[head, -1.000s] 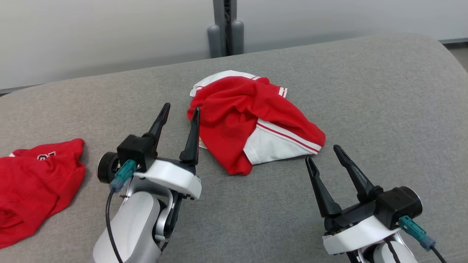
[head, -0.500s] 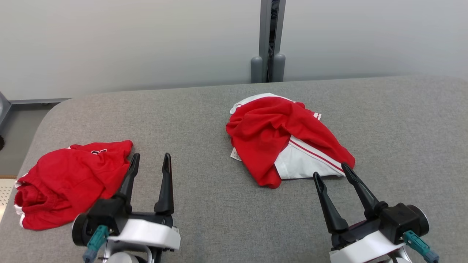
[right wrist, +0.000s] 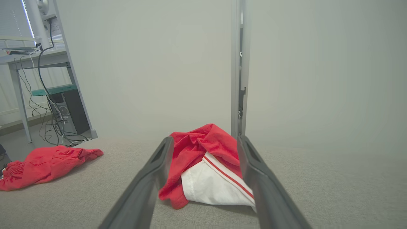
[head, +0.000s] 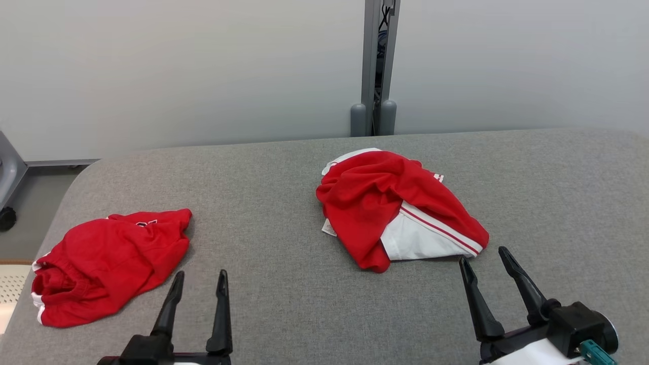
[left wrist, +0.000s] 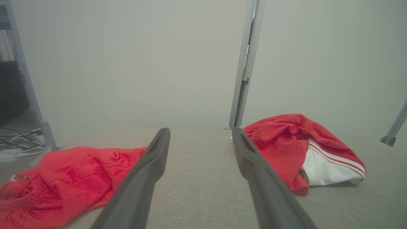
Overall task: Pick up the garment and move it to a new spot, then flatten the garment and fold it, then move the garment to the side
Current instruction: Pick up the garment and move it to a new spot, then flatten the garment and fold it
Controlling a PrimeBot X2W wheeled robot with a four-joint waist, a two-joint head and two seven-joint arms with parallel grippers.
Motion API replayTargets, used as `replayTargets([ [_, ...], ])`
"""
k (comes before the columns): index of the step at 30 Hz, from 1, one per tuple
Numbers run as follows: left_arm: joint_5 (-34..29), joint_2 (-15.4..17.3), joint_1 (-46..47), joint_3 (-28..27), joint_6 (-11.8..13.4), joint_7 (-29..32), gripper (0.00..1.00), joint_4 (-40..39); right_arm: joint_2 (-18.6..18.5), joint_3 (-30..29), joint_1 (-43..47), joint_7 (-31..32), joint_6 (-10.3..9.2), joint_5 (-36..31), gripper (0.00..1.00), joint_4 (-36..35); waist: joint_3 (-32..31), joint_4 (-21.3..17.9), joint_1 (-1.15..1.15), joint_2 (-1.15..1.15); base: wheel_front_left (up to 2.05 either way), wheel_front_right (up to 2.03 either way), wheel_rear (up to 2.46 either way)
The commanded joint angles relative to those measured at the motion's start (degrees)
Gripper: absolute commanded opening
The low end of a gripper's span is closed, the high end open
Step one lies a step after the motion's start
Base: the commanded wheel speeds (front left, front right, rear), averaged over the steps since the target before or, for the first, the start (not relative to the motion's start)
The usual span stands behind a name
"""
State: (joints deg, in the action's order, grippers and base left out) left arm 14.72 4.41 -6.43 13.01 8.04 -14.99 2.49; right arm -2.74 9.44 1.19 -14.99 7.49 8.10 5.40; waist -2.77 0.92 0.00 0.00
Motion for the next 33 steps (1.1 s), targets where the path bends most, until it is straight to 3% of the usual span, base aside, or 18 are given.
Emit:
replayTargets([
  [1,-0.8,0.0,-0.8,-1.2,-0.4,-0.2,1.0,-0.8,-0.3,-0.5,0.9,-0.4,0.01,0.0,1.0,-0.1,-0.2,-0.2,0.0,0.0,0.0,0.0,0.0],
  [15,-6.3,-1.3,-3.5,-6.6,-1.1,-0.2,1.0,-0.8,-0.3,-0.8,1.8,-0.4,0.01,-0.6,1.0,0.5,-0.1,-0.5,0.0,0.0,0.0,0.0,0.0],
  [22,-6.4,-1.4,-3.9,-7.2,-1.9,-0.2,1.0,-0.1,-0.3,-0.9,2.4,-0.4,0.01,-0.1,1.0,0.4,-0.4,-0.4,0.0,0.0,0.0,0.0,0.0],
  [33,-5.2,-1.4,-3.0,-6.0,-0.9,-0.2,1.0,0.2,-0.3,-1.2,2.6,-0.4,0.01,0.4,1.0,0.3,-0.2,0.1,0.0,0.0,0.0,0.0,0.0],
])
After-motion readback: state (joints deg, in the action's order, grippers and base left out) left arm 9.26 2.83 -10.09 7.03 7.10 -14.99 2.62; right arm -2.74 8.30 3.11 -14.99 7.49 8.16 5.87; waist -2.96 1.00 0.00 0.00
